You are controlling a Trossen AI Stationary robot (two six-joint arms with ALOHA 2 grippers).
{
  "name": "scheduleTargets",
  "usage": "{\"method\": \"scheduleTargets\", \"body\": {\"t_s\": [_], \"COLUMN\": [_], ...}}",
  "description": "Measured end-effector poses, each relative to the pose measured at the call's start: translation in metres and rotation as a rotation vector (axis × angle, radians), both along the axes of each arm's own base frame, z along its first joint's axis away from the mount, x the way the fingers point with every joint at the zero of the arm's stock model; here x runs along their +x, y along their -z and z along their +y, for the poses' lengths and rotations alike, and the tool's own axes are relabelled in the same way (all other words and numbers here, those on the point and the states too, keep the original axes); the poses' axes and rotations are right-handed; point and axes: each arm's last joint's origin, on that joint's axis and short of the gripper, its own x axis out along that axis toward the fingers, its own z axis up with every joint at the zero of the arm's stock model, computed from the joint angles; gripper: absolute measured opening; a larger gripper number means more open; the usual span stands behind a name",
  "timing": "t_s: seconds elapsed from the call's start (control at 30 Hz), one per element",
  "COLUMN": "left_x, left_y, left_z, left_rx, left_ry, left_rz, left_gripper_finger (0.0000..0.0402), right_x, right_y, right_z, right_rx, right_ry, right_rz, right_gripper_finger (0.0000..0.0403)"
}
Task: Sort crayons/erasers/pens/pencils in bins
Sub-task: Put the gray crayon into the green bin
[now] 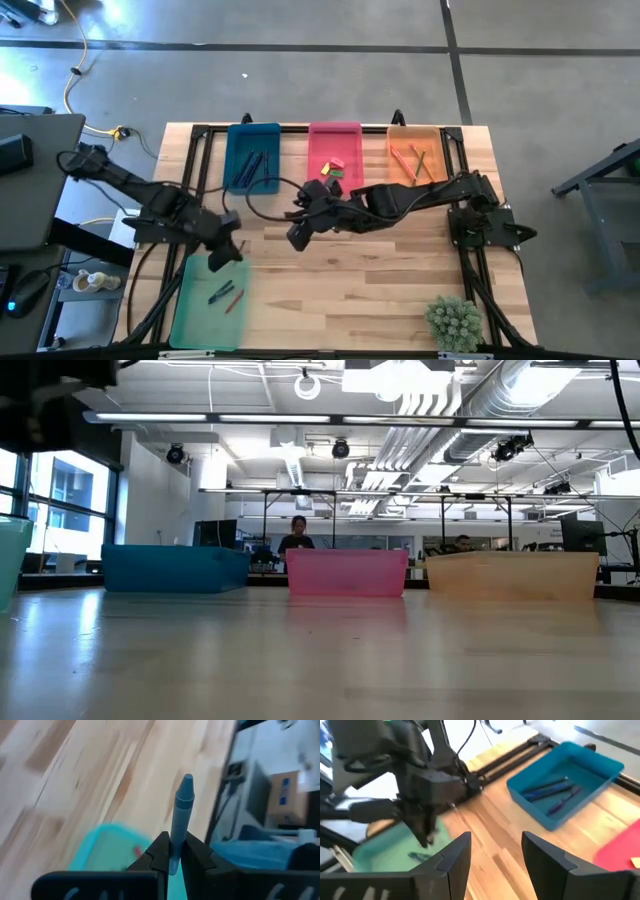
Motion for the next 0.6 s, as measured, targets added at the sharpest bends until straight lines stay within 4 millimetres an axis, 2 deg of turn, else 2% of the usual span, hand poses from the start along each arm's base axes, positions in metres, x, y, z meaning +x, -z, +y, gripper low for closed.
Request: {"method": "scheduleTargets", "body": {"t_s": [0.23, 0.43, 0.6], "left_x": [-0.023, -0.026, -0.022], "left_y": [0.012, 0.02, 0.027], "left_z": [-0.023, -0.042, -0.053], "left_rx": [-0.001, -0.009, 0.018], "left_ry": [-0.04, 0.001, 0.05], "left_rz": [0.216, 0.289, 0.313], "left_gripper_finger": [0.0015, 0.0027, 0.0064], "right_x": [-0.002, -0.001, 0.0], "right_y": [0.005, 0.006, 0.006], "right_z": [-0.004, -0.009, -0.015], "right_rx": [-0.01, -0.034, -0.051], "right_ry": [-0.024, -0.029, -0.03], "right_rz": [0.067, 0.085, 0.095], "right_gripper_finger": [0.0167, 0.0167, 0.0167]}}
